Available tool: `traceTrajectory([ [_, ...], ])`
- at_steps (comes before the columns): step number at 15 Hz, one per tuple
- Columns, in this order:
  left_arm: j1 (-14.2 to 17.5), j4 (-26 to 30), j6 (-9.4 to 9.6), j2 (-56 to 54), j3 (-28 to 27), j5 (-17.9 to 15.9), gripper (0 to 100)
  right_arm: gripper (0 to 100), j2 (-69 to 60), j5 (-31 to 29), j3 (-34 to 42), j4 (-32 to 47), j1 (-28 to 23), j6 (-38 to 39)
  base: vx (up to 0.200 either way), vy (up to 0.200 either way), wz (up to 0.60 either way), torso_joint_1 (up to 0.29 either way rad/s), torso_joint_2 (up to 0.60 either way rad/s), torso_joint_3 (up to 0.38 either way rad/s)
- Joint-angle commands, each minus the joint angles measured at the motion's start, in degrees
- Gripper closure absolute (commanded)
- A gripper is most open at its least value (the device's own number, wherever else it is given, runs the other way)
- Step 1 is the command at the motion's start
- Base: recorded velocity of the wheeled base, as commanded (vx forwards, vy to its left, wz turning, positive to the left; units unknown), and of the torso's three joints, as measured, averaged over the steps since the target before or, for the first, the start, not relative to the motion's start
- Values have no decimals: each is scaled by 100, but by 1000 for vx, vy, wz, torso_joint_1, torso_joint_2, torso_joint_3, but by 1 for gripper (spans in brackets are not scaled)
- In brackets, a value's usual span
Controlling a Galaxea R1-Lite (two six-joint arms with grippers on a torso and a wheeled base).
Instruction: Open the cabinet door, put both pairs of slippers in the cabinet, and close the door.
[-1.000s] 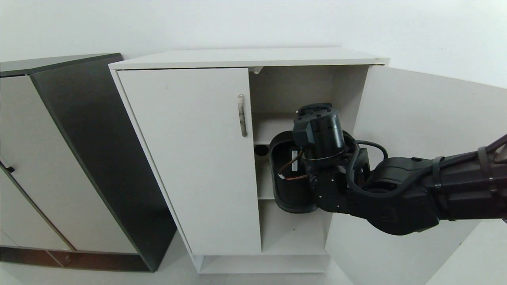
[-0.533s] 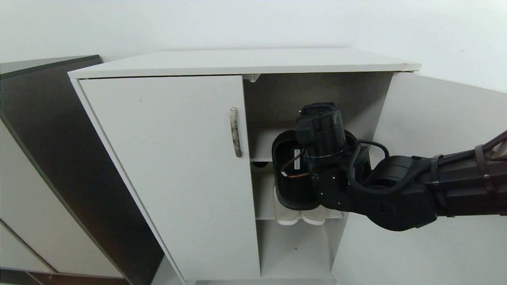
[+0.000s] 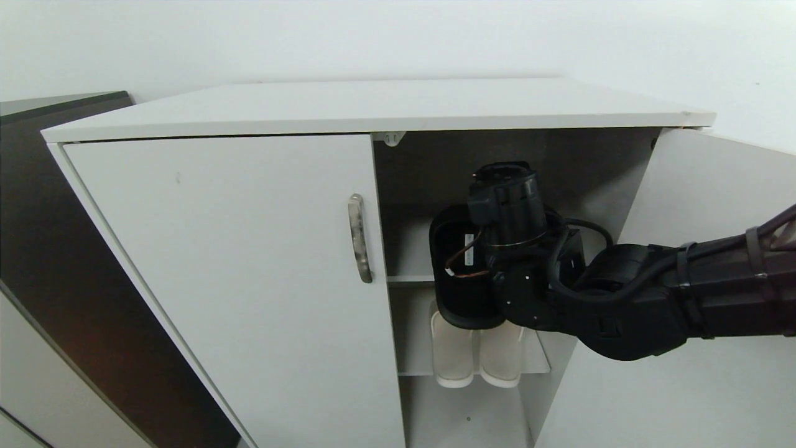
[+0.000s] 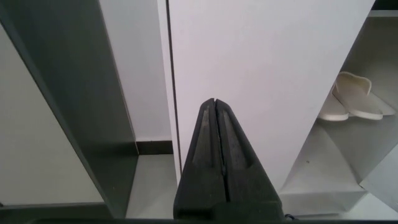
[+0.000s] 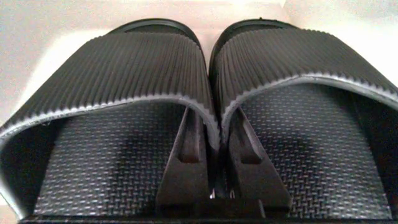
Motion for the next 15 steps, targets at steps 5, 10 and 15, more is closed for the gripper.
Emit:
traceTrajectory([
  [5, 1, -4, 1, 9, 0, 0, 100, 100, 373, 647, -330, -302, -444, -140, 0, 0, 0, 0, 0, 0],
  [10, 1, -4, -8, 0, 0, 0, 100, 100, 918, 806, -1130, -276, -655, -342, 0, 0, 0, 0, 0, 0],
  [15, 1, -4, -8, 9, 0, 0, 100, 100, 1138, 841, -1455, -258, -760, -439, 0, 0, 0, 0, 0, 0],
])
